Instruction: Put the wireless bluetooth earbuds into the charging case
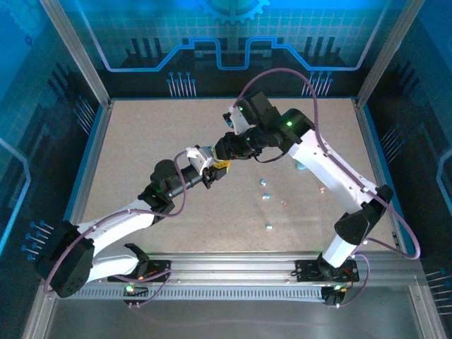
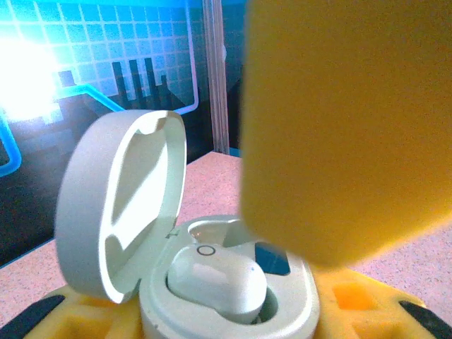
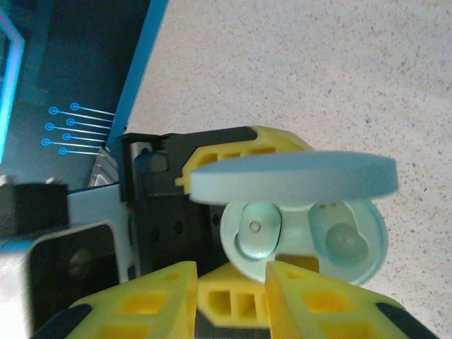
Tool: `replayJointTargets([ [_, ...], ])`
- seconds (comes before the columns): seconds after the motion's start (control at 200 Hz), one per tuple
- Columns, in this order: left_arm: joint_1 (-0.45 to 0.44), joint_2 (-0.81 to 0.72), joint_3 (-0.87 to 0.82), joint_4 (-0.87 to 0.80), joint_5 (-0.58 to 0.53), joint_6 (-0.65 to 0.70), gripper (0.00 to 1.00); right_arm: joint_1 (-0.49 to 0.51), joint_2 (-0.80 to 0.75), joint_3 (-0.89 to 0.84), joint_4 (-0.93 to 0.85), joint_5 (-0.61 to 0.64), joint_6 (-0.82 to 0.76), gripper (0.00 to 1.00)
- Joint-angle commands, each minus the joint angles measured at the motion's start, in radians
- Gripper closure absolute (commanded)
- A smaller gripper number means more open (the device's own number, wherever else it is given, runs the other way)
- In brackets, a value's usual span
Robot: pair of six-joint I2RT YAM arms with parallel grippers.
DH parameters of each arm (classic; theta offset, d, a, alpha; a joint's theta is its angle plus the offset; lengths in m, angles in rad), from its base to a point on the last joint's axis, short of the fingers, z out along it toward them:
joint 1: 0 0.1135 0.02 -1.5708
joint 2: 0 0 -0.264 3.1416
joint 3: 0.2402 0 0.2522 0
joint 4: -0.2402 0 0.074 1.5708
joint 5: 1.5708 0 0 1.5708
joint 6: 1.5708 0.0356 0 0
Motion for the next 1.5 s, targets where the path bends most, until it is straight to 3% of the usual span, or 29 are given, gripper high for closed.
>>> replayJointTargets([
  [0.0,-0.007,0.000,0.024,0.052,-0.016,0.007,0.65,0.012,-0.112,-0.017,0.011,0.047,-0.032,0.66],
  [0.14,-0.006,-0.012,0.015,0.055,-0.017,-0.001,0.65,-0.006,-0.271,-0.138,0.073,0.140,-0.098,0.64],
  [0.26,-0.006,-0.042,0.004,0.046,-0.010,-0.022,0.65,-0.083,-0.432,-0.343,0.091,0.274,-0.087,0.64],
  [0.445,-0.007,-0.127,-0.025,0.002,-0.011,-0.052,0.66,-0.276,-0.577,-0.714,0.084,0.170,0.034,0.63],
  [0.67,-0.009,-0.208,-0.051,-0.052,-0.006,-0.072,0.66,-0.273,-0.477,-1.004,0.142,0.025,0.085,0.64],
  [0.77,-0.009,-0.233,-0.051,-0.076,-0.006,-0.070,0.65,-0.233,-0.425,-1.077,0.142,0.056,0.112,0.63],
  [0.946,-0.009,-0.253,-0.064,-0.080,-0.011,-0.072,0.65,-0.189,-0.372,-1.141,0.207,0.069,0.095,0.57],
  [1.186,-0.009,-0.253,-0.067,-0.080,-0.009,-0.071,0.65,-0.150,-0.348,-1.180,0.254,0.011,0.186,0.53],
  [1.291,-0.009,-0.250,-0.072,-0.073,-0.013,-0.069,0.65,-0.144,-0.377,-1.237,0.315,-0.008,0.263,0.40],
  [1.496,-0.009,-0.232,-0.073,-0.064,-0.011,-0.067,0.65,-0.142,-0.369,-1.290,0.422,-0.050,0.326,0.41],
])
